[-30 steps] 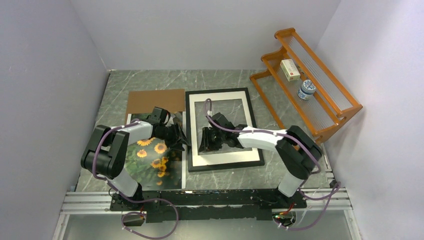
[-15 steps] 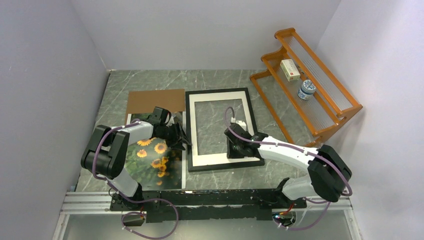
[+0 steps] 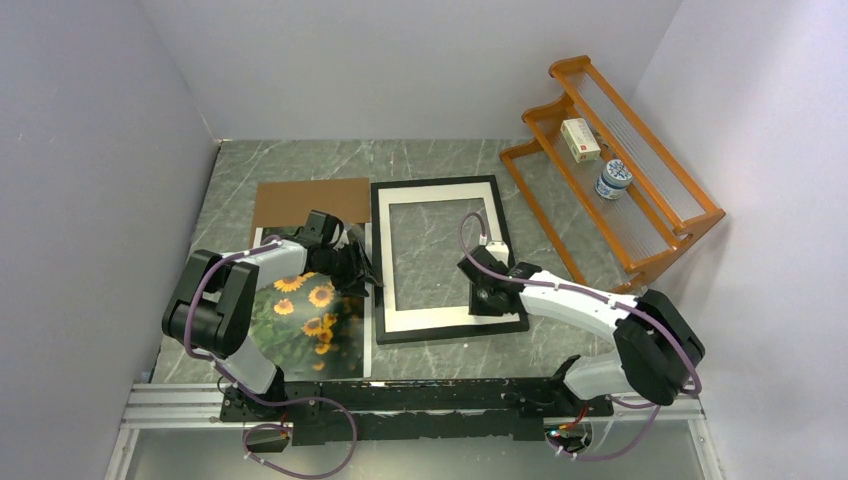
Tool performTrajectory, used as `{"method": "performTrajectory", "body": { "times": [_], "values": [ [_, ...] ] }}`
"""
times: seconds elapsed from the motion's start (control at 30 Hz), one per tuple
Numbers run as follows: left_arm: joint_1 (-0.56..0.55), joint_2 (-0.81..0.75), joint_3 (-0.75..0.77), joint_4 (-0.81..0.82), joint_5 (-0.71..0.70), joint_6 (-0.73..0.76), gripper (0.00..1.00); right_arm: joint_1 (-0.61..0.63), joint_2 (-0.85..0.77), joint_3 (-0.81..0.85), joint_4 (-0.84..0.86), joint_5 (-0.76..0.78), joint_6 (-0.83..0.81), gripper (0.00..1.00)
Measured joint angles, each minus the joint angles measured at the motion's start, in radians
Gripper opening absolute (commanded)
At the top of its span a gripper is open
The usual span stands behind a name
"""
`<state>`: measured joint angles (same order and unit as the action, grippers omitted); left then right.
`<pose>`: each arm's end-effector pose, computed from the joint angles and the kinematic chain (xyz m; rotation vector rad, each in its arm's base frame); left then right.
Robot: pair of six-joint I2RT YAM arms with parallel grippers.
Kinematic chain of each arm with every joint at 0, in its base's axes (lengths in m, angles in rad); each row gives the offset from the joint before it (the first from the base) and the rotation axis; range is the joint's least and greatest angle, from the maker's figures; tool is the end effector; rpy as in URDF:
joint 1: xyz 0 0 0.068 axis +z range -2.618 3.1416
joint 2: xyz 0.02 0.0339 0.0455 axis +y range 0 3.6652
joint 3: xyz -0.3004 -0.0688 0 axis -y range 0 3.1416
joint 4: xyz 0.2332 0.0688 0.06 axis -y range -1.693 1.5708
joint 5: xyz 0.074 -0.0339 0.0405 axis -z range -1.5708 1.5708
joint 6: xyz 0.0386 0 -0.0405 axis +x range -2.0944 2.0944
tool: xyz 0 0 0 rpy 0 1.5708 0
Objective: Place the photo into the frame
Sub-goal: Adjust the photo frame item on the photo frame.
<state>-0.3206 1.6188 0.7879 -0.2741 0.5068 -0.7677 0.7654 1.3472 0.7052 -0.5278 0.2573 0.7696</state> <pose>0.2640 -0.1074 0.1855 -0.4600 2.8108 -0.9790 0.1651 0.1450 0.2123 0.0759 2.6744 0.1284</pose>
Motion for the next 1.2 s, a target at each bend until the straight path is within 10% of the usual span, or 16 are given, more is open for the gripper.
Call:
{"method": "performTrajectory", "body": {
  "times": [0.63, 1.2],
  "values": [
    [-0.003, 0.000, 0.002, 0.000, -0.004, 0.000, 0.57, -0.003, 0.023, 0.032, -0.013, -0.145, -0.091, 0.30],
    [-0.004, 0.000, 0.002, -0.001, -0.008, 0.000, 0.57, 0.137, 0.056, 0.042, 0.022, 0.072, -0.079, 0.29]
  ]
}}
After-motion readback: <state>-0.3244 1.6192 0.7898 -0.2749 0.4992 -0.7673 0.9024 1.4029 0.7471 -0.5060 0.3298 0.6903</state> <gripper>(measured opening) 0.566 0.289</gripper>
